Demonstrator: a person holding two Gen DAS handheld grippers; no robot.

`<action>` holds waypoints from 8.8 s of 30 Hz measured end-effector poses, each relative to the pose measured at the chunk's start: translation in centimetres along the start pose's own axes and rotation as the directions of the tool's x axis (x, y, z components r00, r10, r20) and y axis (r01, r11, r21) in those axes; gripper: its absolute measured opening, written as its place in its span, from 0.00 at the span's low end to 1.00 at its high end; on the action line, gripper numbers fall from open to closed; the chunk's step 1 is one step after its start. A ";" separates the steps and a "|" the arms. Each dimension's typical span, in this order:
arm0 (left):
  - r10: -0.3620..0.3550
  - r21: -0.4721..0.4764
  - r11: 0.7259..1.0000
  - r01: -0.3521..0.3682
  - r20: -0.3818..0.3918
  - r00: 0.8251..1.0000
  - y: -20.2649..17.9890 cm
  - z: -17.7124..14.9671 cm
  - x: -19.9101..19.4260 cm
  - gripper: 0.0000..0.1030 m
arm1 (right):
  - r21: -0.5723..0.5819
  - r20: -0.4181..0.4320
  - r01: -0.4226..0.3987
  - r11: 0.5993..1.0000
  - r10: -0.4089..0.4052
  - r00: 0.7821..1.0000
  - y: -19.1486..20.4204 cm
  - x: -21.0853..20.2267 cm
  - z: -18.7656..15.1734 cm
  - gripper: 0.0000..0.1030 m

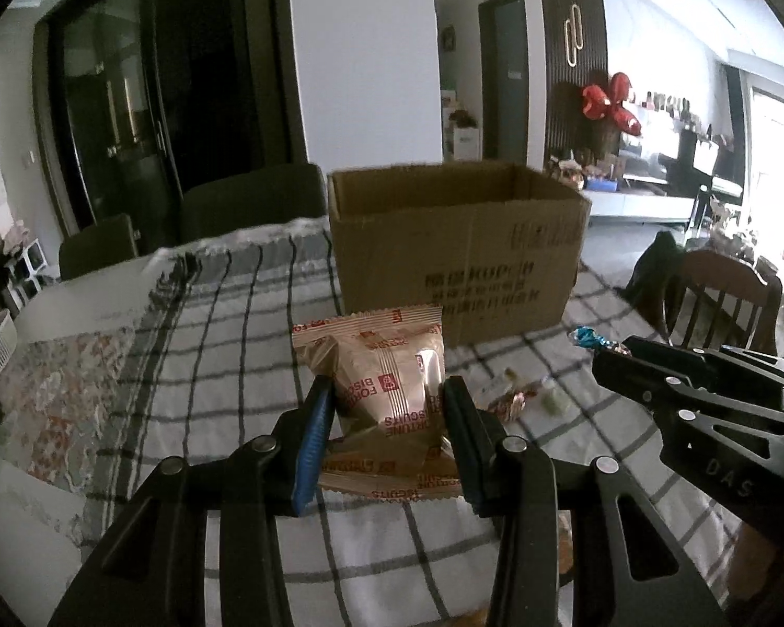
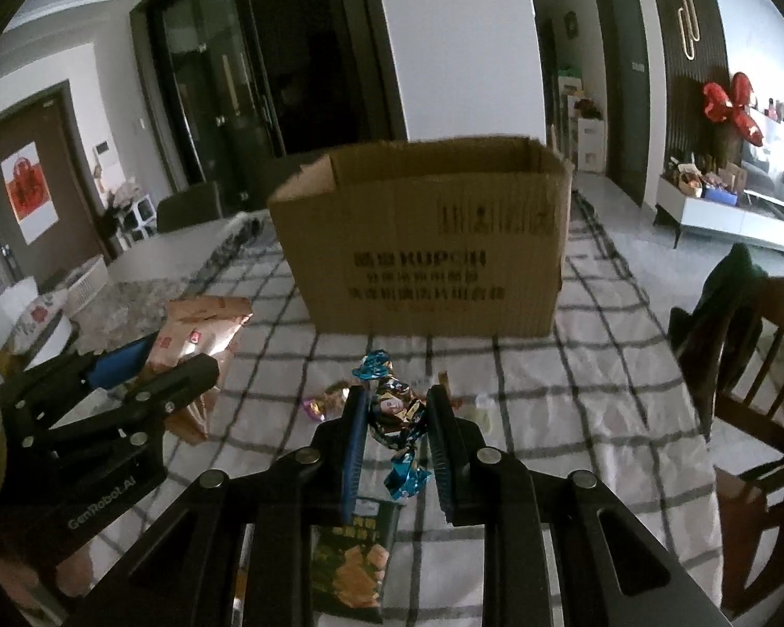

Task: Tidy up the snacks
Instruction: 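Carry the pastry bag and blue candy over the cardboard box, then open both tools to drop the snacks into the box and withdraw, then move both tools down toward the wrapped candies on the cloth, then grasp a gold-wrapped candy with the left tool while the right tool grasps a white candy, then carry both candies into the box and open both tools, then withdraw both tools from the box toward the remaining snacks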

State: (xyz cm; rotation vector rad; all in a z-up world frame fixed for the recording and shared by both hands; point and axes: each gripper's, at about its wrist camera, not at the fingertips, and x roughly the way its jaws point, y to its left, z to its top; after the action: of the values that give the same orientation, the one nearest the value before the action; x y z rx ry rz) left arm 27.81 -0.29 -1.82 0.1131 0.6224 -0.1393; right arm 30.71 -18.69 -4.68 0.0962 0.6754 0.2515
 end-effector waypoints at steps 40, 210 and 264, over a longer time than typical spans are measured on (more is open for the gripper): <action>-0.099 0.025 0.995 0.096 0.131 0.986 0.3 14.8 6.3 0.41 | -0.020 0.197 0.011 1.000 -0.007 0.980 -3.7 3.0 13.8 0.24; -0.193 -0.004 0.981 0.193 -0.059 0.979 -0.6 1.9 7.3 0.24 | 0.072 -0.053 0.021 0.997 -0.017 0.998 -3.4 4.8 1.0 0.18; -0.036 0.057 0.998 0.028 0.148 0.988 1.2 7.9 2.0 0.70 | 0.005 0.125 0.051 0.999 -0.051 0.991 -1.8 0.5 8.2 0.37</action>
State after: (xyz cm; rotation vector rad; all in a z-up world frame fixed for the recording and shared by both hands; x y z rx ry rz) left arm 34.09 -0.50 3.43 0.1440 0.4714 -0.1943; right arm 36.55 -20.34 1.12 0.0954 0.5524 0.1942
